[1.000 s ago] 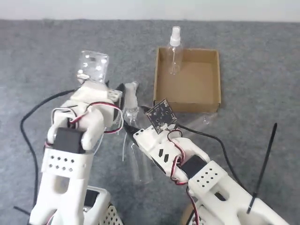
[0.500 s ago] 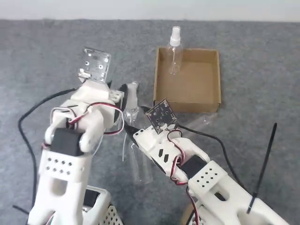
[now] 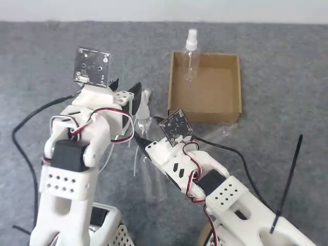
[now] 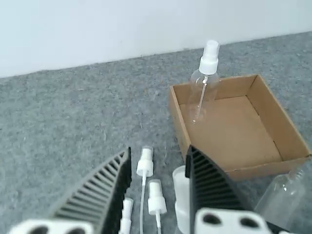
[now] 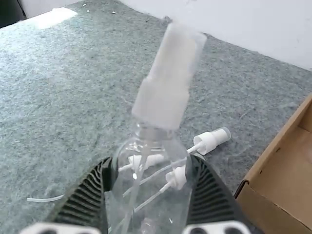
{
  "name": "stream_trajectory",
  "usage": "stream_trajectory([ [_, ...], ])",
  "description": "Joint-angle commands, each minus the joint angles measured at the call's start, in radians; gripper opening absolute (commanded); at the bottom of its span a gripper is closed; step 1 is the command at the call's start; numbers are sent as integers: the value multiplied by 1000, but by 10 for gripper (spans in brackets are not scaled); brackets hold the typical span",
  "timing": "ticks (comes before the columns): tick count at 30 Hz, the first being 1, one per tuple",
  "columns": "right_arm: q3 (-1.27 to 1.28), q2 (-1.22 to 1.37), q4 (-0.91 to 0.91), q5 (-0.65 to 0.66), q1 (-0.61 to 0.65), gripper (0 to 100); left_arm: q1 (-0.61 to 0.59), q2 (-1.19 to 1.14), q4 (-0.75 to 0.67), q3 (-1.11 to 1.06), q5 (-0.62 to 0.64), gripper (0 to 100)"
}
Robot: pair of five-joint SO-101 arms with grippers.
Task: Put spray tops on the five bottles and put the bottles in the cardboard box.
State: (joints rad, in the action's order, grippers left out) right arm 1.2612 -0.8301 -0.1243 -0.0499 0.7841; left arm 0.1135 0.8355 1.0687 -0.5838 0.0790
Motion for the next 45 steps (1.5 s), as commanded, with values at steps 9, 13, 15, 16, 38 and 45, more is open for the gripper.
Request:
stream_trajectory([
  [9,-6,-42,18,-2,-2,6,38,2,-83,-122,6,145],
  [13,-6,-42,18,-5,-5,6,46,3,-106,-159,9,110],
  [15,-6,-42,18,-5,-5,6,48,5,-104,-162,11,99],
  [16,-6,-42,18,-5,-5,6,48,5,-104,-162,11,93],
  [38,-8,-42,18,-6,-36,6,94,77,-32,-159,3,130],
  [45,-8,-42,18,-6,-36,6,94,-80,-69,-96,3,151],
])
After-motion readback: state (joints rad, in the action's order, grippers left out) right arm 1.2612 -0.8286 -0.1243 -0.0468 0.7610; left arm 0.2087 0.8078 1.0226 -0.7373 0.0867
